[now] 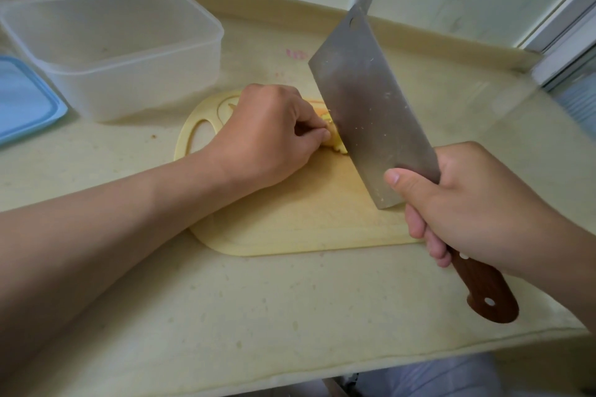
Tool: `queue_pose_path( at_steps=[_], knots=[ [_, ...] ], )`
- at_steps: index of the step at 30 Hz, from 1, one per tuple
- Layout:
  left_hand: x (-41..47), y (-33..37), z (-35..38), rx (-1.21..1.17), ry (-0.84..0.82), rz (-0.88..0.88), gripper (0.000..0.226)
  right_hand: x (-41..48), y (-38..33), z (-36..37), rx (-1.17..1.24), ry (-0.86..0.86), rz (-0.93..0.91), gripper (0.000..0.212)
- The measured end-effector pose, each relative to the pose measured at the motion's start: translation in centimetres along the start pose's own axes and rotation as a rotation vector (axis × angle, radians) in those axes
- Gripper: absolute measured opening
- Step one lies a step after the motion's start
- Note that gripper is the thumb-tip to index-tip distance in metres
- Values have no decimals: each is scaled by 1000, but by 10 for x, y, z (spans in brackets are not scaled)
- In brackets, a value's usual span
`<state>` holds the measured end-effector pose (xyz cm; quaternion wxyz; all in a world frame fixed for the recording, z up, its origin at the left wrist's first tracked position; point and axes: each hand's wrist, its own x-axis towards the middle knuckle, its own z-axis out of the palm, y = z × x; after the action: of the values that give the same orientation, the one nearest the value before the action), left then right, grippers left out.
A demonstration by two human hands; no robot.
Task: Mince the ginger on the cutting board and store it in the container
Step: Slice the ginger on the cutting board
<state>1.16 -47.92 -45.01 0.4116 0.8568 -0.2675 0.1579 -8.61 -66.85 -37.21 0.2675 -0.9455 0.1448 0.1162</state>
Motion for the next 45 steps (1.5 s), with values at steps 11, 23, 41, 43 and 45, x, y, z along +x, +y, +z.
queue_pose_path(
  at_steps=[11,23,41,43,45],
  knots=[
    [0,2,1,-8,-20,-16,9,-4,4,-5,-48,-69,67,55],
    [1,0,0,-13,-10,-24,7,15,-14,-3,-23,-134,29,46],
    [-1,0,-1,10,-47,13,7,23,-8,14,81,33,-65,55],
    [-1,1,-1,15,-46,13,7,18,-3,13,90,37,-65,51],
    [-1,0,-1,9,-31,10,6,14,0,11,95,40,-52,47]
  ],
)
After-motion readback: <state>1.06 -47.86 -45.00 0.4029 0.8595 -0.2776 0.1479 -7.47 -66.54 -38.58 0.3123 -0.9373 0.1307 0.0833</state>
